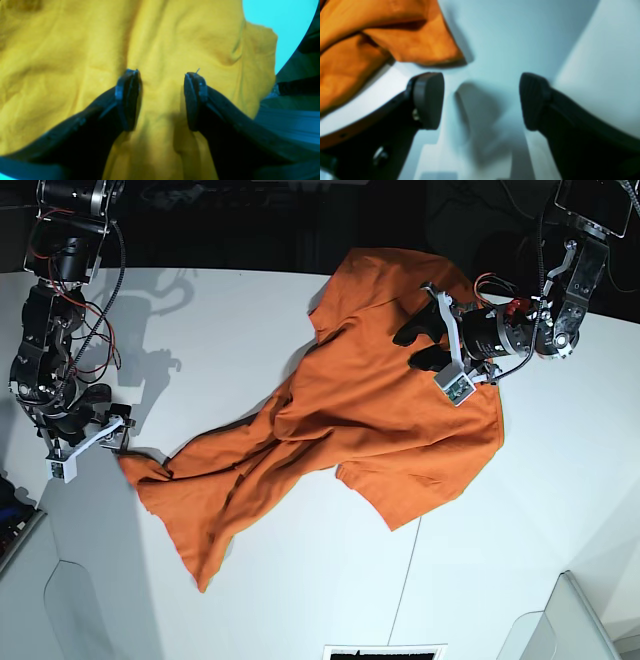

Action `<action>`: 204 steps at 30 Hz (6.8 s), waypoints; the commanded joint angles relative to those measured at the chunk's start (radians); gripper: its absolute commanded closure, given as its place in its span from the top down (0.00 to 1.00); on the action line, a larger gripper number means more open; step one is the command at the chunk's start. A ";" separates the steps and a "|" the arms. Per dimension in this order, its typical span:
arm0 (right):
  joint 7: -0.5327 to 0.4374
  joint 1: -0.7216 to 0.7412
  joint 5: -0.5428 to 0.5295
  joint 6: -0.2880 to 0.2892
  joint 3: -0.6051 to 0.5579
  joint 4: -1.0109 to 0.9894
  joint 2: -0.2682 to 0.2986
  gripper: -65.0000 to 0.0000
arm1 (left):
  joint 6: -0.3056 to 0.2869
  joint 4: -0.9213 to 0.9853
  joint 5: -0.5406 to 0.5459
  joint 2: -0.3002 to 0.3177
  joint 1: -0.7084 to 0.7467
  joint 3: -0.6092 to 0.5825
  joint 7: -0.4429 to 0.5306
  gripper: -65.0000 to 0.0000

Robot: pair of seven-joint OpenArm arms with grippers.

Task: Layout the t-shirt on the table in an organized manner, then fold the t-shirt properly
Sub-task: 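Regrasp the hem with the right gripper and pull it away from the left gripper, then release the hem with the right gripper and grasp the shirt edge with the left gripper, then pull the shirt edges apart with both grippers to stretch it flat, then lift the shirt with both grippers and swing it toward the table center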

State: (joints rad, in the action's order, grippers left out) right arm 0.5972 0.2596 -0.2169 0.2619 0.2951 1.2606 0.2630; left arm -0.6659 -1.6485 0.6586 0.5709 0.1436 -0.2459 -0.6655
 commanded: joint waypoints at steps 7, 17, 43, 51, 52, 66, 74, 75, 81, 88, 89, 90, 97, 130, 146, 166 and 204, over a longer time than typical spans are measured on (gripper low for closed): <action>-0.109 0.063 -0.015 -0.006 -0.106 -0.093 0.007 0.69 | -0.005 -0.017 0.002 0.014 -0.013 0.005 0.009 0.49; -0.153 0.089 -0.011 -0.041 -0.138 -0.139 0.002 0.39 | -0.004 -0.017 0.002 0.013 -0.013 0.005 0.003 0.49; 0.140 -0.098 -0.062 0.018 0.129 0.288 0.233 0.00 | 0.037 0.088 -0.050 -0.001 -0.117 0.169 0.014 0.49; 0.218 -0.217 -0.241 0.051 0.223 0.288 0.254 0.58 | 0.041 0.199 -0.010 -0.011 -0.195 0.167 0.014 0.49; 0.213 -0.225 -0.256 0.049 0.224 0.288 0.254 0.62 | 0.041 0.199 0.000 -0.011 -0.203 0.167 0.014 0.49; 0.100 -0.218 -0.251 0.037 0.202 0.302 0.229 0.00 | 0.098 0.207 -0.053 -0.093 -0.368 0.148 0.037 0.34; -0.053 -0.185 -0.087 0.037 0.023 0.222 0.155 0.00 | 0.166 0.391 -0.251 -0.209 -0.513 -0.064 0.127 0.04; -0.053 -0.164 -0.077 0.037 0.002 0.194 0.142 0.00 | 0.169 0.433 -0.262 -0.220 -0.530 -0.086 0.140 0.04; -0.050 -0.070 -0.058 0.038 -0.085 0.009 0.105 0.00 | 0.236 0.633 -0.337 -0.249 -0.594 -0.125 0.170 0.04; -0.008 -0.072 -0.018 0.037 -0.086 -0.011 0.108 0.00 | 0.339 0.723 -0.391 -0.181 -0.623 -0.125 0.206 0.04; -0.002 -0.072 -0.018 0.037 -0.086 -0.011 0.109 0.00 | 0.341 0.724 -0.391 -0.169 -0.623 -0.125 0.206 0.04; 0.005 -0.072 -0.019 0.037 -0.086 -0.011 0.108 0.00 | 0.341 0.725 -0.391 -0.160 -0.624 -0.125 0.206 0.04; 0.000 -0.071 -0.072 0.030 -0.086 0.000 0.108 0.00 | 0.341 0.725 -0.435 -0.150 -0.660 -0.125 0.182 0.04; -0.216 0.383 0.035 0.109 -0.169 -0.517 0.108 0.00 | 0.018 0.195 -0.045 -0.074 -0.203 -0.125 -0.142 0.05; -0.116 0.151 -0.108 0.113 -0.232 -0.381 0.218 0.00 | -0.032 0.620 -0.143 -0.079 -0.483 -0.130 -0.067 0.05; -0.093 -0.004 -0.143 0.064 -0.216 0.052 0.199 0.00 | -0.032 0.600 0.169 -0.024 -0.726 -0.130 -0.201 0.05; -0.018 -0.161 -0.337 0.173 -0.217 0.047 0.142 0.00 | 0.135 0.786 -0.233 -0.146 -0.660 -0.130 0.031 0.05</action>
State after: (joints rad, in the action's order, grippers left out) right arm 0.5529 0.0910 -0.5625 0.4332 0.0784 1.3006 0.3958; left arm -0.5266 -0.8623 0.4374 0.4217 -0.5091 -0.3717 -0.5903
